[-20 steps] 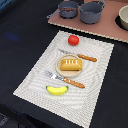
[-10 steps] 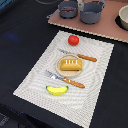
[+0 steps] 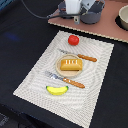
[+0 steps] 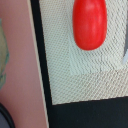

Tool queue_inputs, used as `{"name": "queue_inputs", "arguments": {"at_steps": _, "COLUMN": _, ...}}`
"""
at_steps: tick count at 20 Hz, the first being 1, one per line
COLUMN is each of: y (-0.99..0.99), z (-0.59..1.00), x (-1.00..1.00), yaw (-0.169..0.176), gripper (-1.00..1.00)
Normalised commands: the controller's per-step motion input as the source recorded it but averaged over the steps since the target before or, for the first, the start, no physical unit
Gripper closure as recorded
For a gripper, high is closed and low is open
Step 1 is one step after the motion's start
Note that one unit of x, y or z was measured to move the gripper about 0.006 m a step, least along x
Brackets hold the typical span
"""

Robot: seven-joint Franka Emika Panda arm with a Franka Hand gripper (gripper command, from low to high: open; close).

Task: Interact with the objects in diverse but meaningful ways.

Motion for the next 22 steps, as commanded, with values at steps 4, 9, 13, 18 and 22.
{"name": "queue_inputs", "arguments": {"at_steps": 4, "y": -0.20, "z": -0.29, "x": 0.09, "yaw": 0.003, "gripper": -1.00}}
{"name": "queue_inputs", "arguments": {"at_steps": 9, "y": -0.17, "z": -0.20, "x": 0.24, "yaw": 0.000, "gripper": -1.00}}
{"name": "queue_inputs", "arguments": {"at_steps": 13, "y": -0.16, "z": -0.21, "x": 0.29, "yaw": 0.000, "gripper": -1.00}}
{"name": "queue_inputs", "arguments": {"at_steps": 18, "y": -0.02, "z": -0.20, "x": 0.37, "yaw": 0.000, "gripper": -1.00}}
{"name": "queue_inputs", "arguments": {"at_steps": 22, "y": 0.00, "z": -0.24, "x": 0.30, "yaw": 0.000, "gripper": -1.00}}
